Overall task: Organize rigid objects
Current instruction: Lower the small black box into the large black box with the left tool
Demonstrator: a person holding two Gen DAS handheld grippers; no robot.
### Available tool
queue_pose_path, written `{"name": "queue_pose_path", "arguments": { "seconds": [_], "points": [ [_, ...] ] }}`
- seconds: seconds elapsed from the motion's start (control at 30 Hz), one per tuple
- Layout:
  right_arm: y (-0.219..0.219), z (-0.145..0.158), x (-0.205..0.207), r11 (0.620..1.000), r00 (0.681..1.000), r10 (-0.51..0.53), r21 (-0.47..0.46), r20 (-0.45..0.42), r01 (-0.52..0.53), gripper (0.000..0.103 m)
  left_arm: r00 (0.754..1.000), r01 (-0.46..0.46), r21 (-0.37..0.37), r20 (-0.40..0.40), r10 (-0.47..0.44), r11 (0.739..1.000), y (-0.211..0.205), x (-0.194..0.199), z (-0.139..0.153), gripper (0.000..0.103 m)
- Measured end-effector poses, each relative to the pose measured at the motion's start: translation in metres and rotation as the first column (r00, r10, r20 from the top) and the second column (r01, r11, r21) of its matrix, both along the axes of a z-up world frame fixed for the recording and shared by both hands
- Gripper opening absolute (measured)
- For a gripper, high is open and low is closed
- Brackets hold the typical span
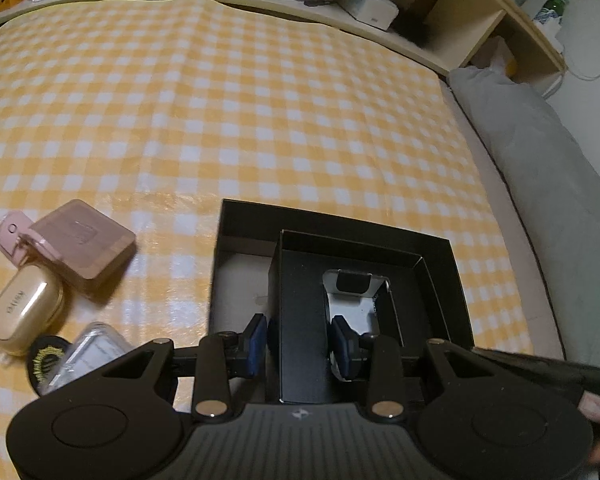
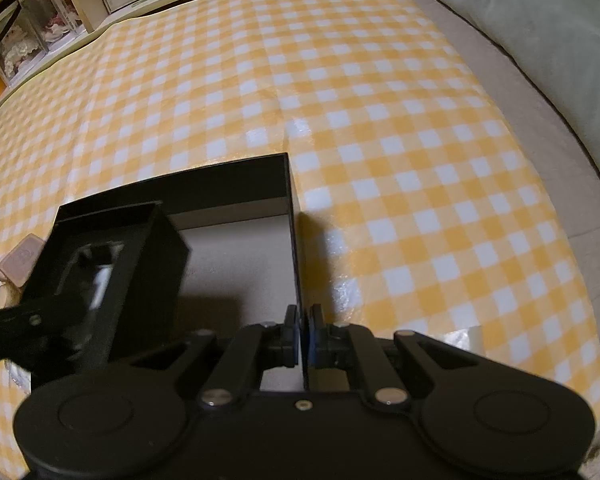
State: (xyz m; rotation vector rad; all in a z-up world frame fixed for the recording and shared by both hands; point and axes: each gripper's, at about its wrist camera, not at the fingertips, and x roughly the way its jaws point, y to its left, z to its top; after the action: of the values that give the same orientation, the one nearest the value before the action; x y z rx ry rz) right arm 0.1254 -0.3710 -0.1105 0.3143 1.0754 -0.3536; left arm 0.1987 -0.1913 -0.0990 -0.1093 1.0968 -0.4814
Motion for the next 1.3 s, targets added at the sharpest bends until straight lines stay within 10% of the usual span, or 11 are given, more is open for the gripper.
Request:
{"name": "queue_pose_path", "arguments": {
  "seconds": [1.3],
  "points": [
    [-0.021, 0.002, -0.021, 0.993, 0.996, -0.022, 0.118, 0.087, 0.012, 0.007, 0.999, 0.005, 0.069, 0.050, -0.008, 0.998, -0.086, 0.006, -0.050, 0.038]
  ]
}}
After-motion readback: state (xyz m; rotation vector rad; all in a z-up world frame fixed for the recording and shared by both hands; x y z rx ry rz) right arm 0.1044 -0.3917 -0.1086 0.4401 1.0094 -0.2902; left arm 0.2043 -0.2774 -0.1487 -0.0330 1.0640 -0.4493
